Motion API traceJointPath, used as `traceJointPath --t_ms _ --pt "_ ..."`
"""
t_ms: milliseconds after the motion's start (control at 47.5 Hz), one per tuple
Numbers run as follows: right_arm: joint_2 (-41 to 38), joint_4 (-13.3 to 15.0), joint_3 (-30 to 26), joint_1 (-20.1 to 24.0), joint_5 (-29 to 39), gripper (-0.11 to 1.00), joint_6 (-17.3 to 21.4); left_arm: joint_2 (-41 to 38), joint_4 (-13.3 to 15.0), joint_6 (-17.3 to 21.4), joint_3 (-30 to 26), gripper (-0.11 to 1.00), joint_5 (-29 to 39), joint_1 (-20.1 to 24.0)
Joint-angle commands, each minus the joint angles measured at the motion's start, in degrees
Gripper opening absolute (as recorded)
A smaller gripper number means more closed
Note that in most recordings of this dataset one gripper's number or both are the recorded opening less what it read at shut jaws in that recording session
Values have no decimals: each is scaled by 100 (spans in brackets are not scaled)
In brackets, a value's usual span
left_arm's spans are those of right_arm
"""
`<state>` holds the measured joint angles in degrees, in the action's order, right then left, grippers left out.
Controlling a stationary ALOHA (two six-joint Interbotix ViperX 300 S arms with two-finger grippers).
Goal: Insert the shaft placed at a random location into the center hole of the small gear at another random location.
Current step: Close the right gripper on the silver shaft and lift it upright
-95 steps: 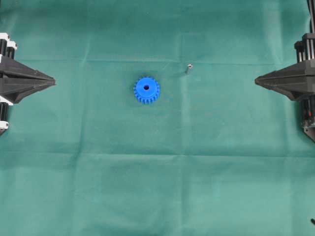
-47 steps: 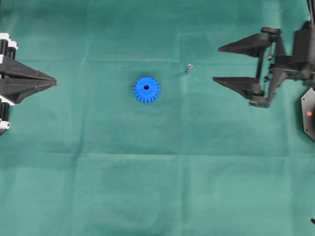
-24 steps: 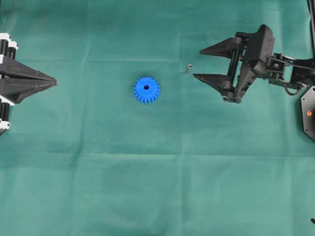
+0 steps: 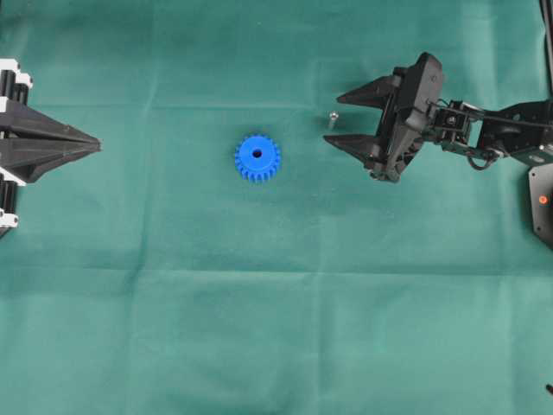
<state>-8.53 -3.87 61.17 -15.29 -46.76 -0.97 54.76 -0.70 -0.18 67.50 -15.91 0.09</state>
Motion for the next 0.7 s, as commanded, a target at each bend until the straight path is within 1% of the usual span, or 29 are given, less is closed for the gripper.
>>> traceJointPath --t_ms 0,84,147,190,295,337,358,674 --pt "53 -18 -79 -26 -97 80 -26 -44 -9 9 -97 0 -18 -18" --pt "53 -18 -88 -26 -88 74 -26 -44 -9 0 -97 0 -18 -9" --pt "53 -9 -97 -26 -88 66 -26 -44 -9 9 -88 0 -18 -9" --pt "53 9 -88 -26 -97 55 -35 -44 -9 9 -88 0 -9 -9" --pt "53 18 -97 -26 -88 26 -26 -44 -9 9 -88 0 9 -9" --pt "53 18 -97 -26 -97 16 -35 -44 -9 9 -88 0 18 -9" --pt "53 26 -88 -26 -97 13 -26 -44 -9 9 -88 0 18 -9" --pt "70 26 -97 -26 -70 13 -26 -44 -9 9 -88 0 26 -9"
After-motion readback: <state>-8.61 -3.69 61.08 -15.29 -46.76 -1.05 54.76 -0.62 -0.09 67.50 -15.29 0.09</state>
